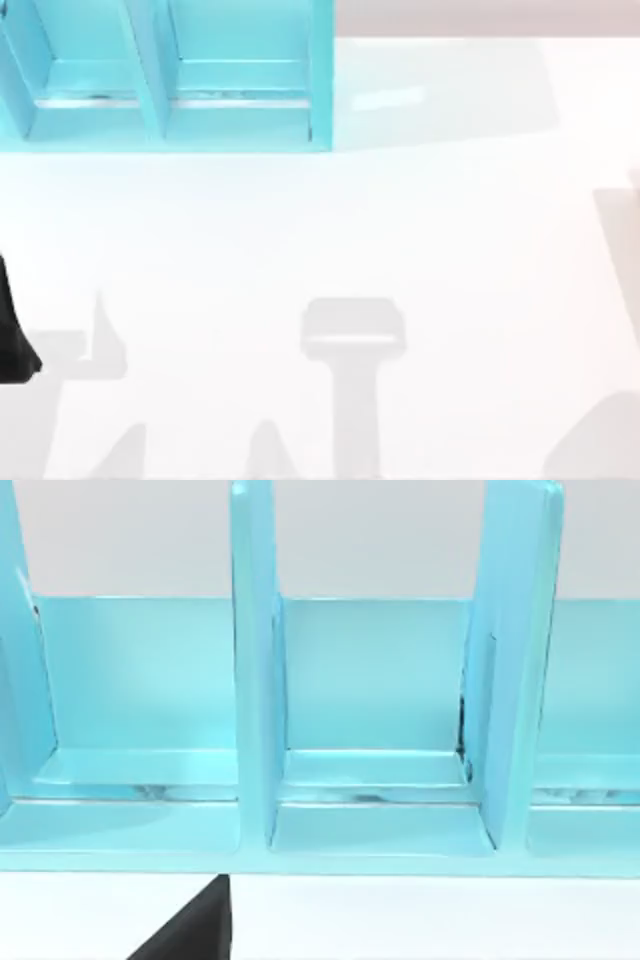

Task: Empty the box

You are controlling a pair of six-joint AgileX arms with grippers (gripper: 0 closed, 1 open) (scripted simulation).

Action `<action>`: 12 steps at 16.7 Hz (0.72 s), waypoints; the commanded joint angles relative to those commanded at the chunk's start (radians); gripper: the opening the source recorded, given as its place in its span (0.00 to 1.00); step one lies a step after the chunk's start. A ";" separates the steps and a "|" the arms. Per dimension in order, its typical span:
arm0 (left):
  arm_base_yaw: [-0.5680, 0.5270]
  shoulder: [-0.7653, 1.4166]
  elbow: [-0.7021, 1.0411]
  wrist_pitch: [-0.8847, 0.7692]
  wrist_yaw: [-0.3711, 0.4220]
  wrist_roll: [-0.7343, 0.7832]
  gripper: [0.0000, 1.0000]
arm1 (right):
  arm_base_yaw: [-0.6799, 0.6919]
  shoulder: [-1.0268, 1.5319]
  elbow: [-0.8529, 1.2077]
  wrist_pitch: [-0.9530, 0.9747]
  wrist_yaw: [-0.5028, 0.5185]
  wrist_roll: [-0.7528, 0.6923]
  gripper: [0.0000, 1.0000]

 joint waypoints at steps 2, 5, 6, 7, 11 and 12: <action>0.000 0.000 0.000 0.000 0.000 0.000 1.00 | 0.000 0.000 0.000 0.000 0.000 0.000 0.85; 0.000 0.000 0.000 0.000 0.000 0.000 1.00 | 0.000 0.000 0.000 0.000 0.000 0.000 0.62; 0.000 0.000 0.000 0.000 0.000 0.000 1.00 | 0.000 0.000 0.000 0.000 0.000 0.000 0.55; 0.000 0.000 0.000 0.000 0.000 0.000 1.00 | 0.000 0.000 0.000 0.000 0.000 0.000 0.47; 0.000 0.000 0.000 0.000 0.000 0.000 1.00 | 0.000 0.000 0.000 0.000 0.000 0.000 0.17; 0.000 0.000 0.000 0.000 0.000 0.000 1.00 | 0.000 0.000 0.000 0.000 0.000 0.000 0.10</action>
